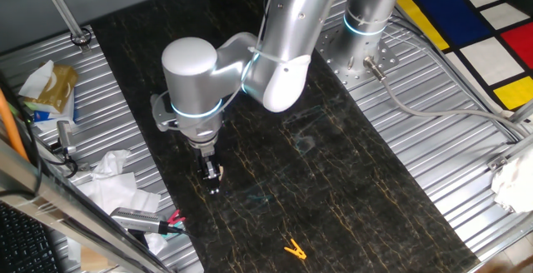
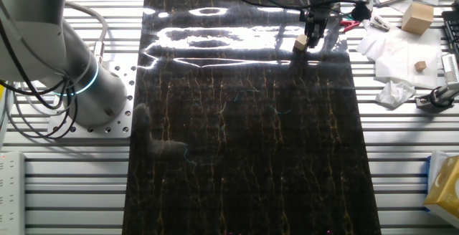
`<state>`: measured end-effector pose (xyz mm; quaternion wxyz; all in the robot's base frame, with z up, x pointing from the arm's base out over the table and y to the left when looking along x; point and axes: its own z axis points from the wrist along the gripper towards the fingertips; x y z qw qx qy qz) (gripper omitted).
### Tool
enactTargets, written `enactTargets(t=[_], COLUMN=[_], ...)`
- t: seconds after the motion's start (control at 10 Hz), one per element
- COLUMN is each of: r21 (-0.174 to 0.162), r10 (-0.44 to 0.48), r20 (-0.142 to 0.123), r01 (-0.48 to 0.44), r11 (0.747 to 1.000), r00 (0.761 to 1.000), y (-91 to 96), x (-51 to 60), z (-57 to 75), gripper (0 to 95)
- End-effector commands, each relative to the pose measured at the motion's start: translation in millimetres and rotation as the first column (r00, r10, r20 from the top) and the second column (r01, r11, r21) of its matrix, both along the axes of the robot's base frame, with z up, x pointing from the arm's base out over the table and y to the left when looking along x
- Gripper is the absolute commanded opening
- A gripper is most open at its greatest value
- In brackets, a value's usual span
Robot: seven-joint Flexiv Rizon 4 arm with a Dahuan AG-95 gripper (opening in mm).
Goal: Hold a small block with the gripper and sweep it from left to right on the table
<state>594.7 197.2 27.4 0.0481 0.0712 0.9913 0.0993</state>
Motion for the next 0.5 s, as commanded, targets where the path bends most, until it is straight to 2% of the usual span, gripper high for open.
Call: enactTargets(t=[0.1, 0.5], r21=[0.001, 0.007], r10=[-0.004, -0.001], r20=[-0.001, 0.001], r01=[0.004, 0.001], r11=[1.000, 1.000], r00=[1.000, 1.000], y=[2.6, 11.8], x=[1.8, 8.4], z=[0.7, 0.5], gripper=[57.0, 57.0])
